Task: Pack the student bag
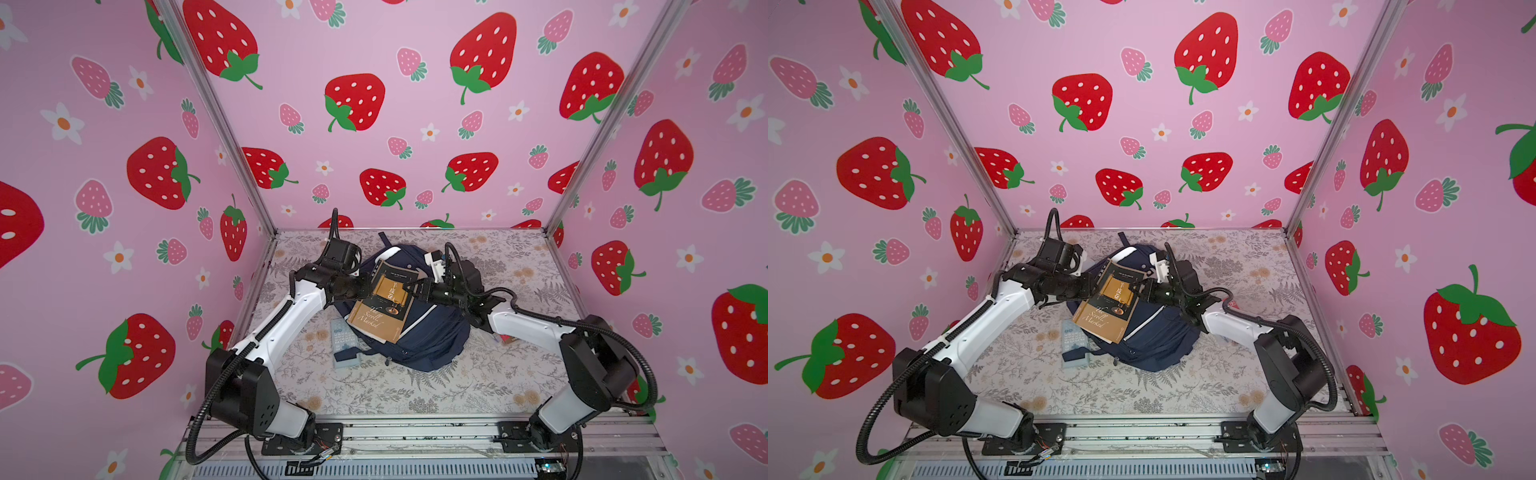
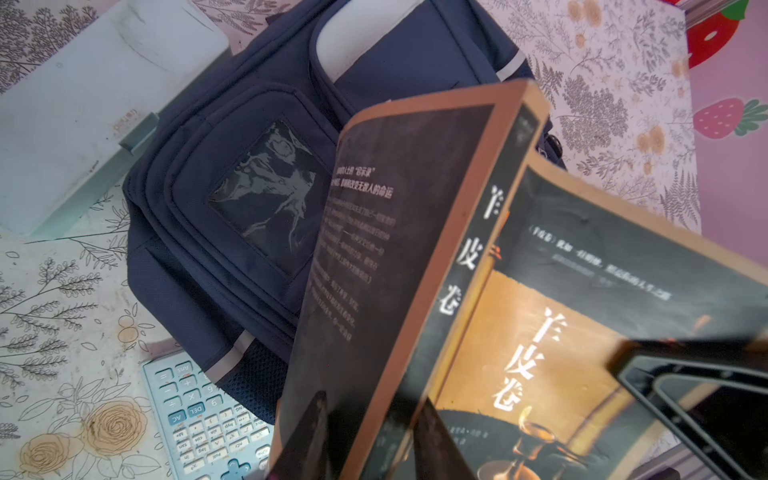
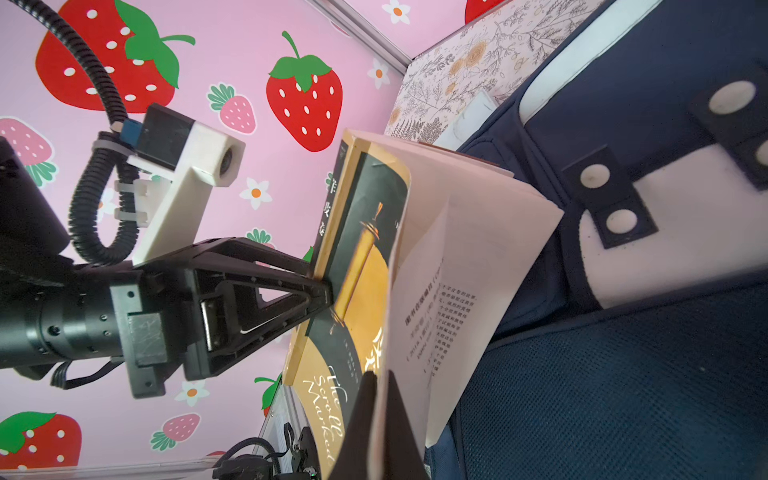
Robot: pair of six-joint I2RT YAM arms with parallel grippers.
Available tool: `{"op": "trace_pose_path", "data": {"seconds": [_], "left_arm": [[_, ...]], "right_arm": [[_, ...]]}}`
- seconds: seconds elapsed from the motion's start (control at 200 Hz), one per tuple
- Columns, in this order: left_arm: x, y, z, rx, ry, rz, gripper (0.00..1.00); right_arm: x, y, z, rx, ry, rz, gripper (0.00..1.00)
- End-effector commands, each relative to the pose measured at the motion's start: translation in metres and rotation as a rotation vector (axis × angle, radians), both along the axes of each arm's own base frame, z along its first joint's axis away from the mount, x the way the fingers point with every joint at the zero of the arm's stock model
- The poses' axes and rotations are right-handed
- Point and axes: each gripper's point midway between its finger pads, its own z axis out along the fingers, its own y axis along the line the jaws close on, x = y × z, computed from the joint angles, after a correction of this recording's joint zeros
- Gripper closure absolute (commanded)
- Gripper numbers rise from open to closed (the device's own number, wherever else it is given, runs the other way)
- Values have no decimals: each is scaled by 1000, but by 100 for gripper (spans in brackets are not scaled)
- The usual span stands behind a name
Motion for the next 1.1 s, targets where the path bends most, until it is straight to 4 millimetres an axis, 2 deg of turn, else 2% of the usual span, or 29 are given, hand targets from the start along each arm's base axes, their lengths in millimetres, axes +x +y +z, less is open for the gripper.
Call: {"op": "trace_pose_path", "data": {"seconds": [0.0, 0.13, 0.32, 0.465, 0.55, 0.58, 0.61, 0.64, 0.71, 0.755, 0.765, 0.785, 0.825, 0.86, 0.95, 1.096], "left_arm": [[-4, 5, -15, 24, 43, 3, 56], [-6, 7, -26, 26, 73, 1, 56], [-6, 9, -35, 26, 88, 5, 65], [-5, 14, -38, 35, 92, 11, 83], [-4, 13, -33, 30, 75, 11, 93], [-3, 13, -30, 29, 69, 12, 100], [-3, 14, -26, 27, 62, 15, 100], [-3, 14, -21, 24, 51, 20, 100], [-3, 15, -3, 11, 16, 32, 100], [-4, 16, 13, -3, -14, 46, 100], [-5, 17, 16, -5, -19, 50, 100], [-6, 17, 25, -16, -36, 60, 100], [-8, 19, 43, -43, -69, 77, 100], [-11, 18, 59, -79, -101, 88, 100], [-23, 15, 94, -216, -169, 110, 100], [-44, -4, 134, -532, -234, 95, 100]], "right_arm": [[-8, 12, -7, 26, 34, 67, 98], [-2, 23, -16, 47, 54, 89, 99], [6, 35, -26, 63, 75, 108, 99], [10, 40, -29, 65, 83, 115, 99], [10, 41, -25, 72, 81, 117, 99], [11, 42, -23, 75, 77, 117, 97], [11, 42, -20, 75, 74, 119, 93], [11, 42, -16, 75, 67, 116, 85], [14, 39, -11, 44, 55, 93, 54], [17, 35, -6, 17, 37, 73, 40], [18, 35, -5, 11, 34, 69, 30], [19, 33, -4, -5, 29, 60, 21], [21, 28, 4, -27, 9, 38, 9], [22, 24, 10, -48, -6, 23, 5], [22, 13, 30, -91, -50, -13, 2], [16, -14, 60, -138, -103, -80, 0]]}}
